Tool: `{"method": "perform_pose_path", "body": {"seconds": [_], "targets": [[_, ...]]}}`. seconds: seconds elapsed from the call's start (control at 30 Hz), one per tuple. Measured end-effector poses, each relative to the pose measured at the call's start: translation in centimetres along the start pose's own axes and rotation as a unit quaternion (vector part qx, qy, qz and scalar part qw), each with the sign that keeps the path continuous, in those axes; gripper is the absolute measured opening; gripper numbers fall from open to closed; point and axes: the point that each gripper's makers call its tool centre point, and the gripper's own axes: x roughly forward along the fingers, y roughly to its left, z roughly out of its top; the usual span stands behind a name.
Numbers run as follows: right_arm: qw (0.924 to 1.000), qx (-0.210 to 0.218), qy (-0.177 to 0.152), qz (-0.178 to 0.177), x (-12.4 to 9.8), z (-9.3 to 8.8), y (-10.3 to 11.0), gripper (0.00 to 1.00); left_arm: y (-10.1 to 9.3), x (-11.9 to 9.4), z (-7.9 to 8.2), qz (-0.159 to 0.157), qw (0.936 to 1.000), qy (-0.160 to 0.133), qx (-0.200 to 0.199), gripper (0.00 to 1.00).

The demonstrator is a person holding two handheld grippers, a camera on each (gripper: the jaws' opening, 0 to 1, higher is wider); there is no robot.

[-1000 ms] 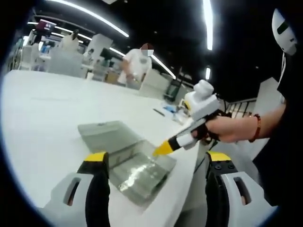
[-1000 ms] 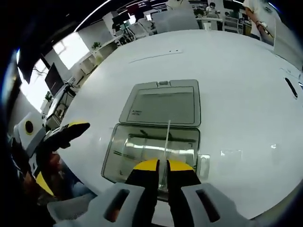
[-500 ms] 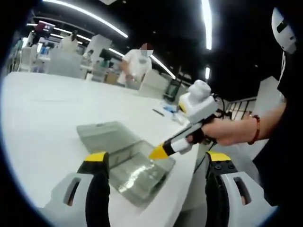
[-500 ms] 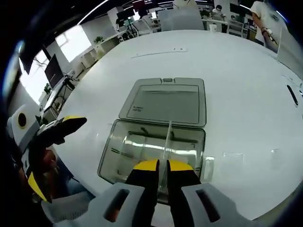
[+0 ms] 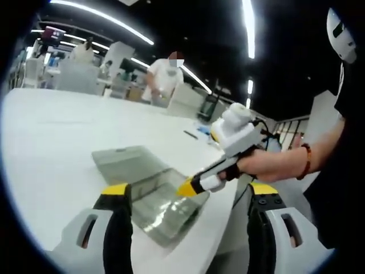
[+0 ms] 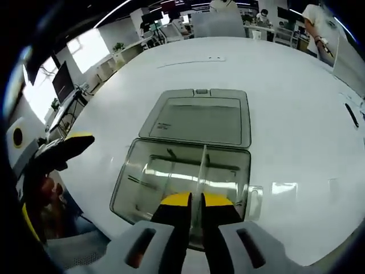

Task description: Insert the divider into the dual guide fixture by aligning both edges with the guide slots and pushing it downward to the bottom, including one-sided entry, uneven engagement, binding, and posture correction.

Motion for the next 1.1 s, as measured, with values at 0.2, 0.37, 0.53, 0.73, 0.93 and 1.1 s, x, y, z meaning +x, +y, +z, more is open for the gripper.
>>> {"method": "perform_pose_path", "body": {"seconds": [0.2, 0.37, 0.53, 0.73, 0.93, 1.1], "targets": [[0.9998, 0.011, -0.007, 0.013, 0.0, 0.1, 0.2, 0.03, 0.3, -0.1, 0.1, 0.009, 0.9999, -0.004, -0.011, 0.80], [0.9993, 0.005, -0.013, 0.033, 0.0, 0.1, 0.4, 0.04, 0.3, -0.2, -0.3, 0.024, 0.9997, 0.002, -0.011, 0.79], [0.9980, 0.013, -0.030, 0.053, -0.5, 0.5, 0.5, 0.07, 0.6, -0.7, -0.6, 0.052, 0.9985, 0.014, -0.008, 0.79], [0.9963, 0.011, -0.044, 0.073, -1.0, 0.9, 0.9, 0.10, 0.5, -1.4, -0.8, 0.083, 0.9962, 0.012, -0.024, 0.78], [0.9945, -0.006, -0.055, 0.090, -1.6, 1.1, 1.4, 0.14, 0.5, -2.1, -1.4, 0.120, 0.9921, 0.025, -0.029, 0.75], [0.9930, -0.004, -0.070, 0.095, -2.5, 1.3, 1.2, 0.18, 1.4, -2.8, -1.9, 0.158, 0.9861, 0.030, -0.040, 0.71]]}}
